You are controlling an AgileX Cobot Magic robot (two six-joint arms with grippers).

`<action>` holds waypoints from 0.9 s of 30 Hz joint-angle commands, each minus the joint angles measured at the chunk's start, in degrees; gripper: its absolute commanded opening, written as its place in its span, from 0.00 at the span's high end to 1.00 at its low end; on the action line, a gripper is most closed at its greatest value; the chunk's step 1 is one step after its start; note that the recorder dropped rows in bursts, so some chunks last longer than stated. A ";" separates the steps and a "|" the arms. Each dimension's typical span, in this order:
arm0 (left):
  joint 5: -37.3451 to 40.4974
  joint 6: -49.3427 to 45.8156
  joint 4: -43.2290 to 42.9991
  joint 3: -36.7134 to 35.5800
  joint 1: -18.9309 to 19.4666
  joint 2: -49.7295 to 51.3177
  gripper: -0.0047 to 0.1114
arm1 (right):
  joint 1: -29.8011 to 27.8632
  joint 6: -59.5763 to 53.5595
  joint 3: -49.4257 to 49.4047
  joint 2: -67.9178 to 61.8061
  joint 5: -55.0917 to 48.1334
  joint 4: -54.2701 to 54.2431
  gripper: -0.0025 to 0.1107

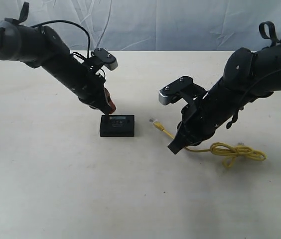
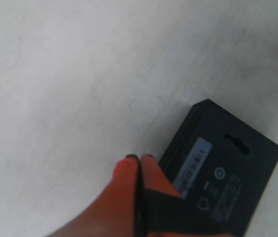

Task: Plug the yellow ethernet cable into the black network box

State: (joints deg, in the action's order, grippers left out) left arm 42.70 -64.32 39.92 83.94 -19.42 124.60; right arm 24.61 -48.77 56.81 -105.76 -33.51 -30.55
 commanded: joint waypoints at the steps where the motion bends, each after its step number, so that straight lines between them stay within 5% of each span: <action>1: 0.26 0.07 0.15 0.36 -0.67 1.09 0.96 | 0.12 -0.12 -0.13 -0.01 -0.13 0.31 0.98; 18: 13.97 10.57 -1.40 0.36 0.10 0.58 0.96 | 0.22 0.56 0.47 1.53 0.36 7.65 0.98; 27: 20.86 3.41 9.98 -5.27 9.87 -4.32 0.96 | 4.86 7.17 0.62 4.95 2.94 20.30 0.98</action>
State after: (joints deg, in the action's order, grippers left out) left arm 59.76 -56.25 43.97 81.44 -12.82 122.00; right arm 27.76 -45.47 57.25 -100.97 -31.74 -14.12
